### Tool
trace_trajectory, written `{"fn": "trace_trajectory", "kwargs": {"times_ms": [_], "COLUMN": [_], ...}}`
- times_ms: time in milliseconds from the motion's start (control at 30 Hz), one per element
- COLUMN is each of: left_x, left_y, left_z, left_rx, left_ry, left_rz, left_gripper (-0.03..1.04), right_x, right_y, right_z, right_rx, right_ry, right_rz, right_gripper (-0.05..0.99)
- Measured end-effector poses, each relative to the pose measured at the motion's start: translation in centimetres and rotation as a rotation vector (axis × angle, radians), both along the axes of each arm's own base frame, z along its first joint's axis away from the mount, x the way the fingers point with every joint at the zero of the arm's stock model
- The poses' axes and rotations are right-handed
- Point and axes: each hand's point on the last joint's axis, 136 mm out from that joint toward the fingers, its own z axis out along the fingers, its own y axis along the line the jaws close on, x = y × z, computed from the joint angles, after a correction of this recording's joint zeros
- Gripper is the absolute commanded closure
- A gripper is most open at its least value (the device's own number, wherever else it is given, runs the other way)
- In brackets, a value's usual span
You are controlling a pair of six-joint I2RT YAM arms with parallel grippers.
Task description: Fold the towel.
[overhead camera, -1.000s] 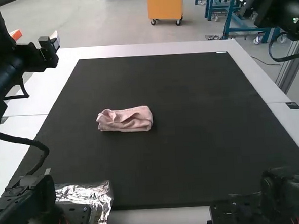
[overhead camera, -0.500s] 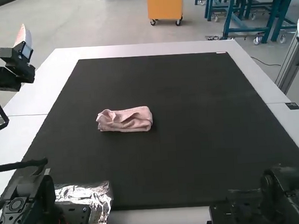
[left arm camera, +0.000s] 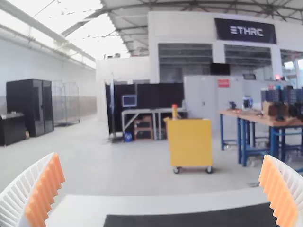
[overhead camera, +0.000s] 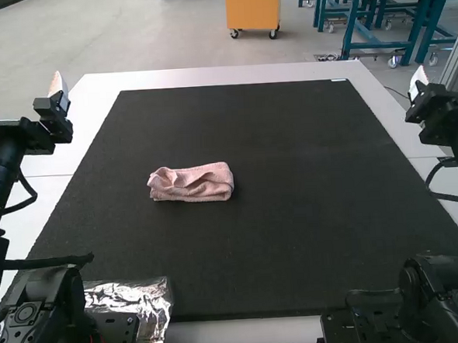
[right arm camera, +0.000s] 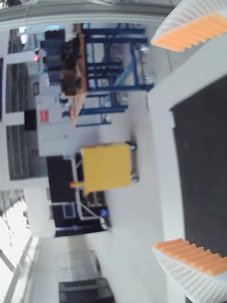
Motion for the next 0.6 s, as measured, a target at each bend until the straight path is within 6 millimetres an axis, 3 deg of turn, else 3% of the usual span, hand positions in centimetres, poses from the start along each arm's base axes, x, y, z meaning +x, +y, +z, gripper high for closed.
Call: {"fn": "trace_trajectory", "kwargs": {"times_ms": [133,233,300,400,467,600], "left_x": [0.9,1.6,2.3,3.3,4.6,6.1], "left_y": [1.2,1.8,2.3,3.0,3.3,3.8], "left_z": [-0.7,-2.4,-4.0,-7.0,-10.0,-15.6], "left_rx": [0.056,0.069,0.066,0.059,0.052,-0.037], "left_ry": [-0.082,-0.112,-0.117,-0.081,0.025,0.253], "left_rz": [0.095,0.141,0.166,0.202,0.21,0.194], "left_gripper": [0.04,0.04,0.04,0.04,0.04,0.04], "right_x": [0.4,1.5,2.6,4.5,5.4,5.6], "right_y": [0.1,0.5,0.7,0.9,0.5,-0.1], "right_z": [0.7,-1.2,-3.8,-9.3,-13.0,-17.5], "right_rx": [0.017,0.004,-0.026,-0.062,-0.066,-0.064], "right_ry": [-0.132,-0.13,-0.085,0.036,0.155,0.338], "right_rz": [0.009,0.028,0.03,0.025,0.004,-0.021], "right_gripper": [0.02,0.02,0.02,0.02,0.02,0.02]}}
